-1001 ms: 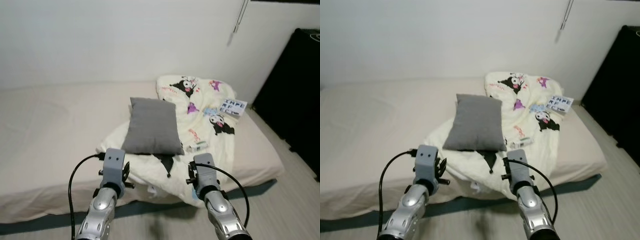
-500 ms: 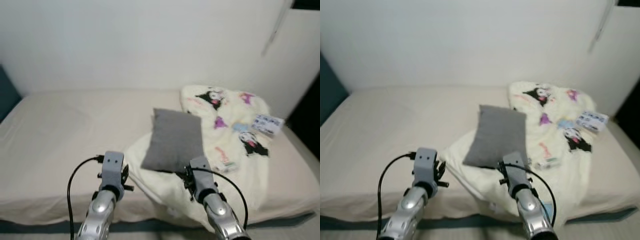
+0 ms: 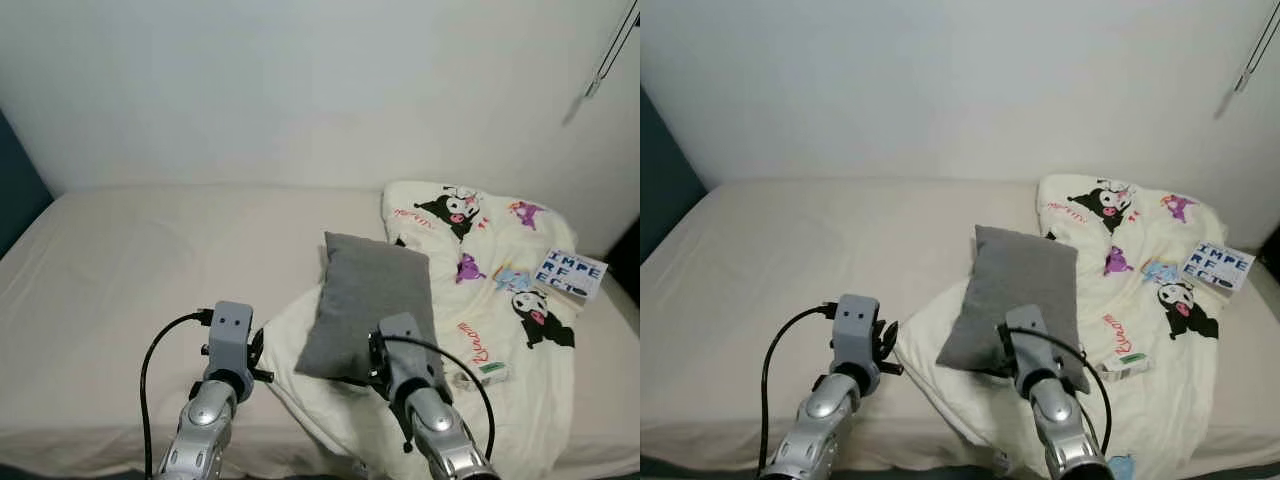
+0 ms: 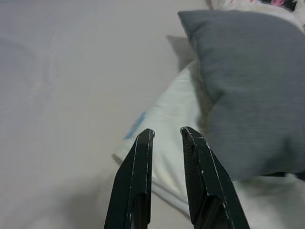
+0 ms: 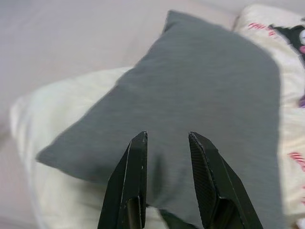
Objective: Clean up the room
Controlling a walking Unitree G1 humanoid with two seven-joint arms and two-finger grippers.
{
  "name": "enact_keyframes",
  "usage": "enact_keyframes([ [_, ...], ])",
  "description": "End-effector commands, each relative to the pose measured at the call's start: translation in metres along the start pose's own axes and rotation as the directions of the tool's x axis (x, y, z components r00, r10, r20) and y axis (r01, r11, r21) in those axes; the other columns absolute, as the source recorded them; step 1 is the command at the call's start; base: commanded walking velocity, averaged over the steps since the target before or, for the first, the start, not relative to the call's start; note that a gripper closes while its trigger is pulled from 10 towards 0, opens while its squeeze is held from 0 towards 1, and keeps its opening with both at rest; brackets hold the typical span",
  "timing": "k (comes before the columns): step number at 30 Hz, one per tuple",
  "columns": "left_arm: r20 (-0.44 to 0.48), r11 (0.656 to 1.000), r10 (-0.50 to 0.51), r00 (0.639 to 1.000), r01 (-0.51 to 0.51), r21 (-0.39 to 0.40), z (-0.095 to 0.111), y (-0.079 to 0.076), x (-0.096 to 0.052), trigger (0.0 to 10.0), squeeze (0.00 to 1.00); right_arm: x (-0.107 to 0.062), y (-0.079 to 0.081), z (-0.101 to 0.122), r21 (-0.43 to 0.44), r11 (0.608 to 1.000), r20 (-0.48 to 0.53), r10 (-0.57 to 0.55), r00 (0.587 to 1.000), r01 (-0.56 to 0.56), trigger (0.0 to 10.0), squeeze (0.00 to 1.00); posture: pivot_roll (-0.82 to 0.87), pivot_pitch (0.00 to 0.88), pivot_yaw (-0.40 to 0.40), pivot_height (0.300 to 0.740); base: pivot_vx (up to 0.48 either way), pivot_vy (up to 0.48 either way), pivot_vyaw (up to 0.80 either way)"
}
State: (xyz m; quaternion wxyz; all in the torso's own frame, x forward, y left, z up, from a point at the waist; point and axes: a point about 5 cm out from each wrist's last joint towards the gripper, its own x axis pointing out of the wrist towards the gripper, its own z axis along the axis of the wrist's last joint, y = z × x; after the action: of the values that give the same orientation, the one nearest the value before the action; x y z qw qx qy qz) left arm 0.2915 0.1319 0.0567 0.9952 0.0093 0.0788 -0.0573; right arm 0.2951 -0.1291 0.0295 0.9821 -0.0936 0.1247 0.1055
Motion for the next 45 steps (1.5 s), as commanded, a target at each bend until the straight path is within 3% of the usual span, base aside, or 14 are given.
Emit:
enact_keyframes([
  [1,-0.022,1.000,0.000,1.000,0.000,0.011,-0.0051,0.0011,-0.0029,10.0,0.00,-0.0033,0.0014,-0.0079,0.016,1.000,-0.032,0.002,0.999,-0.001,10.0,0.00,0.04,0.106,-0.035,0.728,0.000,0.000,0.00],
  [31,-0.020,1.000,-0.002,1.000,0.002,0.004,-0.0040,-0.0003,-0.0031,10.0,0.00,-0.0046,-0.0004,-0.0096,0.020,1.000,-0.041,-0.004,0.999,0.005,10.0,0.00,0.04,0.114,-0.034,0.728,0.000,-0.392,0.00],
  [45,-0.066,1.000,-0.007,0.998,0.008,0.017,-0.0083,0.0004,-0.0015,10.0,0.00,-0.0055,-0.0006,-0.0106,0.020,1.000,-0.042,-0.006,0.999,0.007,10.0,0.00,0.04,0.116,-0.032,0.728,0.088,0.269,0.00],
])
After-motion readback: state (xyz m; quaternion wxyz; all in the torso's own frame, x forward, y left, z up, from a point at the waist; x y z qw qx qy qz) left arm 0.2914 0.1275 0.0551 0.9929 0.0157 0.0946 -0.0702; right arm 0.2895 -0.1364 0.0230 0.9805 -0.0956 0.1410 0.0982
